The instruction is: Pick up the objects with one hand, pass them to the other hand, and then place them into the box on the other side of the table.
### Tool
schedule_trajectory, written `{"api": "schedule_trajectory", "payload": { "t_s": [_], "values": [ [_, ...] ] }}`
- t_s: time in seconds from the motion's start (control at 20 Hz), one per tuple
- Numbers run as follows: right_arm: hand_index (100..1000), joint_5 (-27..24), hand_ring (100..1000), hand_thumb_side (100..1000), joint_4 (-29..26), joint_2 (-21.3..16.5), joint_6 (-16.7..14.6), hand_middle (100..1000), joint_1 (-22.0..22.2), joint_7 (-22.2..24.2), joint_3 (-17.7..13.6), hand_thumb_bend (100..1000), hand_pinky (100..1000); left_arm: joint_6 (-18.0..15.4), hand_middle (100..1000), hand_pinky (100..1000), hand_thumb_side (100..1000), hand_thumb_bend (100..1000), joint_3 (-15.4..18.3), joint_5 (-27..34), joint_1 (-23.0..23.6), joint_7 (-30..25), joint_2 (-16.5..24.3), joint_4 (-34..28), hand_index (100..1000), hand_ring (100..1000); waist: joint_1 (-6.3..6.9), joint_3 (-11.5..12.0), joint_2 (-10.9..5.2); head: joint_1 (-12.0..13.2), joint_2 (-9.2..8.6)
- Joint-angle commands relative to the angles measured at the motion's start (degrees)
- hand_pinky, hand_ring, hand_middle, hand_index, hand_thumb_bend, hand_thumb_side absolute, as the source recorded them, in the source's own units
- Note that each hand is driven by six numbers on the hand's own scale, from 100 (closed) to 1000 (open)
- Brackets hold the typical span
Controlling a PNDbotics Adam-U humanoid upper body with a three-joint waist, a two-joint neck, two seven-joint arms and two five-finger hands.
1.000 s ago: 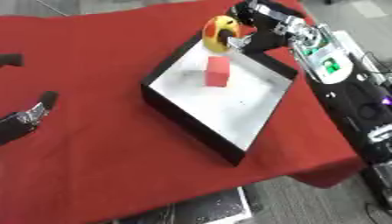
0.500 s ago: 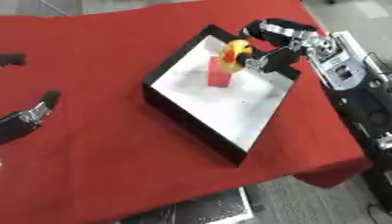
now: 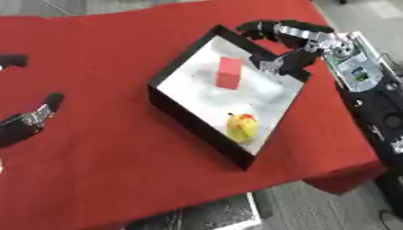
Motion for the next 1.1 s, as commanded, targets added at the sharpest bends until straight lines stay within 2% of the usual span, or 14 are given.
{"api": "schedule_trajectory", "payload": {
  "t_s": [0.05,0.2,0.4,0.65,0.75,0.8,0.85,1.1],
  "values": [
    [938,-5.0,958,416,-2.0,-2.0,3.1,975,-0.7,-1.1,-0.5,100,1000,0.4,620,933,645,502,0.7,0.4,-1.1,0.3,1.6,-1.4,775,771,0.47,0.1,-2.63,1.1,-0.22],
    [978,-10.7,954,501,-3.2,-2.1,6.5,996,-1.0,-0.9,-0.1,100,1000,1.7,624,937,635,428,1.1,1.0,-1.4,-0.1,2.8,-2.3,780,775,0.62,0.4,-2.76,2.9,-0.21],
    [963,-15.3,936,464,-3.9,-2.5,8.6,977,-0.8,-0.6,-0.4,100,1000,4.7,640,935,598,386,2.1,2.0,-1.9,-2.4,5.8,-5.1,789,792,0.87,1.0,-2.97,5.1,-0.02],
    [937,-16.6,900,439,-4.6,-3.2,10.2,956,-0.2,-3.5,-0.3,100,1000,9.6,638,919,552,377,3.8,2.8,-2.4,-8.5,12.6,-9.3,790,804,1.34,1.7,-3.26,7.1,0.48],
    [941,-17.8,899,443,-5.0,-3.3,10.5,964,-0.1,-4.5,-0.3,100,1000,11.3,632,913,490,317,4.7,4.2,-2.4,-11.3,16.1,-10.6,770,800,1.51,2.0,-3.28,7.6,0.63],
    [945,-18.5,900,446,-5.2,-3.4,10.7,968,-0.1,-4.8,-0.3,100,1000,12.0,631,914,455,100,5.0,5.0,-2.4,-12.7,17.7,-11.1,766,797,1.56,2.0,-3.27,7.8,0.70],
    [946,-19.1,901,448,-5.3,-3.4,10.9,968,-0.2,-5.0,-0.2,100,1000,12.7,630,921,506,291,5.0,5.9,-2.4,-14.4,19.4,-11.2,767,795,1.61,2.1,-3.25,8.2,0.77],
    [941,-20.4,900,456,-5.8,-3.4,12.8,962,-0.9,-5.2,-0.1,100,1000,14.9,647,925,482,320,5.6,10.3,-3.0,-22.1,25.9,-11.3,781,804,1.60,2.5,-3.15,10.0,0.84]
  ]
}}
